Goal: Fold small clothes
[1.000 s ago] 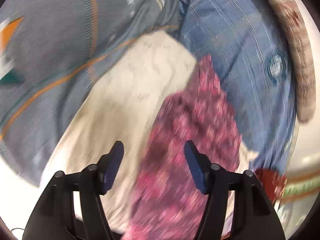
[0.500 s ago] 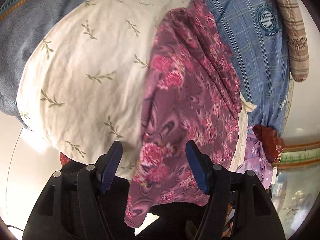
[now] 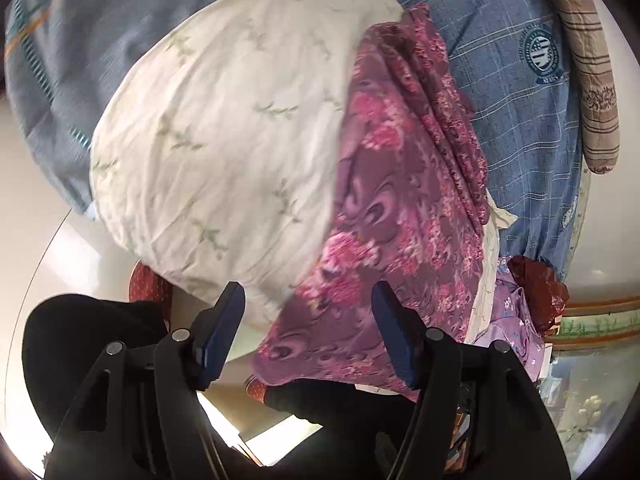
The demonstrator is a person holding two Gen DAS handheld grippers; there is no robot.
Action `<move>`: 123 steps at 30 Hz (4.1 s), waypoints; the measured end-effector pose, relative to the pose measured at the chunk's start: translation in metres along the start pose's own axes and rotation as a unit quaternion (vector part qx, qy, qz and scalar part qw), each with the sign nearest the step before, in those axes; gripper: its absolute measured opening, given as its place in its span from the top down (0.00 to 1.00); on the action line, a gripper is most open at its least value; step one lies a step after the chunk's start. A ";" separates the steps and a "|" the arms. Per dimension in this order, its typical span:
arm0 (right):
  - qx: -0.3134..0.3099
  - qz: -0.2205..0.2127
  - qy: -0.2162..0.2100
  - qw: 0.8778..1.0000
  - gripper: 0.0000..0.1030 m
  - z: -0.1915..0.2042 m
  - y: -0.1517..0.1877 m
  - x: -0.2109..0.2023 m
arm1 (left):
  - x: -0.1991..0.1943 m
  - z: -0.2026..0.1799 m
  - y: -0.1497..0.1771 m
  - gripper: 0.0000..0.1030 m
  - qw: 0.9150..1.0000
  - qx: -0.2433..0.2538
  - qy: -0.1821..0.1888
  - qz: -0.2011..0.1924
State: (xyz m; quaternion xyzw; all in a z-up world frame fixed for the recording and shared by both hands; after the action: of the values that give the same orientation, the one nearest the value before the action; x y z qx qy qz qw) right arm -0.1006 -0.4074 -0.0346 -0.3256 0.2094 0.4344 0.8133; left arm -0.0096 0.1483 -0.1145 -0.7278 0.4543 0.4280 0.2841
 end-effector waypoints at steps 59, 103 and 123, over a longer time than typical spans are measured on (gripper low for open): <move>0.086 -0.019 -0.027 0.996 0.58 -0.025 0.009 -0.028 | 0.055 0.016 0.072 0.63 0.985 -0.103 0.108 0.084; 0.097 -0.131 -0.251 0.954 0.90 0.046 -0.236 0.058 | -0.096 -0.238 -0.190 0.92 0.952 0.062 -0.044 -0.295; 0.019 -0.061 -0.047 0.997 0.42 0.047 -0.209 0.104 | 0.059 -0.229 -0.117 0.38 0.963 0.249 -0.099 -0.015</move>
State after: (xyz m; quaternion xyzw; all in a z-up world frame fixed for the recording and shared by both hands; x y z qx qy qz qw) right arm 0.1343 -0.4004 0.0064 -0.3017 0.1587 0.3949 0.8531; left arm 0.1926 -0.0105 -0.0552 -0.5948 0.5052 0.3670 0.5063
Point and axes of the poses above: each gripper's, at about its wrist camera, not at the fingertips, and x roughly the way its jaws point, z to its left, y to its underside, the point moved 1 cm from there along x, roughly the way its jaws point, and after that the axes turned 15 degrees about -y, right-handed, at the moved point
